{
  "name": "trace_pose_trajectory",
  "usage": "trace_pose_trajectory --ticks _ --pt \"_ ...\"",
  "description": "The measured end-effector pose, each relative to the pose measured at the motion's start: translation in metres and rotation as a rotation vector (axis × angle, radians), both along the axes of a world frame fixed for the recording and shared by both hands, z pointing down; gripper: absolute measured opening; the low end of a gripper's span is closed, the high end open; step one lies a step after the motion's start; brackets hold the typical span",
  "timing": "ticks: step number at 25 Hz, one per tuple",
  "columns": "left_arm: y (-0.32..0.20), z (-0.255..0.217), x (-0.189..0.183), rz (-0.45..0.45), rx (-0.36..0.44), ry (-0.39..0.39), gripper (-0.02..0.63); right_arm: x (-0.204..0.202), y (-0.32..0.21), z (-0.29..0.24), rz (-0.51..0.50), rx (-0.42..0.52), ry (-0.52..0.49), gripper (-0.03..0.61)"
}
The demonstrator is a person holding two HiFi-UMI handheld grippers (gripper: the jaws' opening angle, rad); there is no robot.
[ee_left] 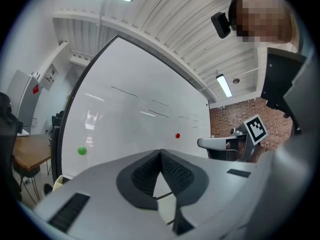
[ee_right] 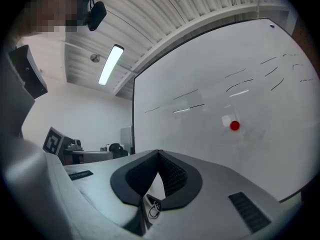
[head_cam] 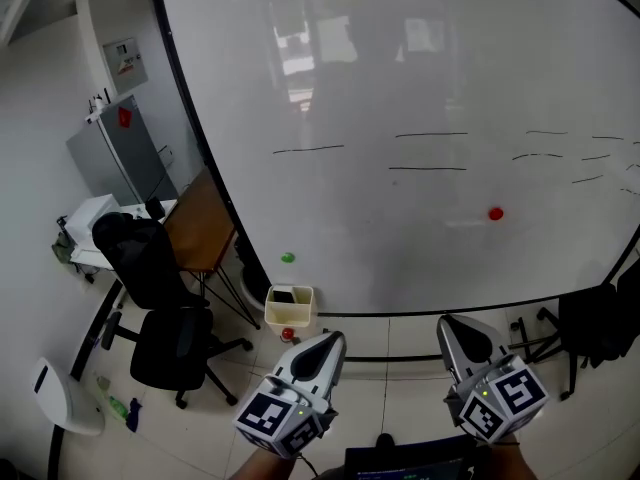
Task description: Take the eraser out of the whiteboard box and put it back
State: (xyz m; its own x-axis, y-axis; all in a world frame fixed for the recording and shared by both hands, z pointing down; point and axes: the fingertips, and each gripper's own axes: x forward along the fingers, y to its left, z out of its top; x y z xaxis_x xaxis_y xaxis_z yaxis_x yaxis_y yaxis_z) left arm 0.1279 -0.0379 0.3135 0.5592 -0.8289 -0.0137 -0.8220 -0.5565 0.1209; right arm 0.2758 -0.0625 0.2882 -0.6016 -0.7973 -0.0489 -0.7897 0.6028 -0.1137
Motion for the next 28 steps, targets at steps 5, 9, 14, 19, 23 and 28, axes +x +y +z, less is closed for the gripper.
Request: trace_pose_trajectory --ticks 5,9,14,19,23,28 --pt "-0.039 -0.006 -0.004 -0.039 0.012 -0.013 0.025 -0.006 -0.043 -0.001 -0.044 0.001 -0.015 0.025" --pt "-0.076 -0.009 -0.025 -0.081 0.009 -0.026 0.025 -0.022 -0.080 0.001 -0.070 -0.012 -0.020 0.025" --pt "-0.086 -0.013 -0.081 -0.088 0.022 -0.033 0.025 -0.076 -0.090 -0.001 -0.067 -0.006 -0.020 0.025" --pt "-0.103 -0.006 -0.152 -0.057 0.029 -0.033 0.025 -0.142 -0.105 0.003 -0.024 0.005 -0.012 0.025" --pt "-0.126 -0.001 -0.233 -0.032 0.023 -0.040 0.025 -0.212 -0.127 0.012 0.043 -0.020 -0.033 0.025" --pt "-0.153 0.009 -0.310 -0.010 0.013 -0.024 0.025 -0.286 -0.152 0.020 0.094 -0.036 -0.016 0.026"
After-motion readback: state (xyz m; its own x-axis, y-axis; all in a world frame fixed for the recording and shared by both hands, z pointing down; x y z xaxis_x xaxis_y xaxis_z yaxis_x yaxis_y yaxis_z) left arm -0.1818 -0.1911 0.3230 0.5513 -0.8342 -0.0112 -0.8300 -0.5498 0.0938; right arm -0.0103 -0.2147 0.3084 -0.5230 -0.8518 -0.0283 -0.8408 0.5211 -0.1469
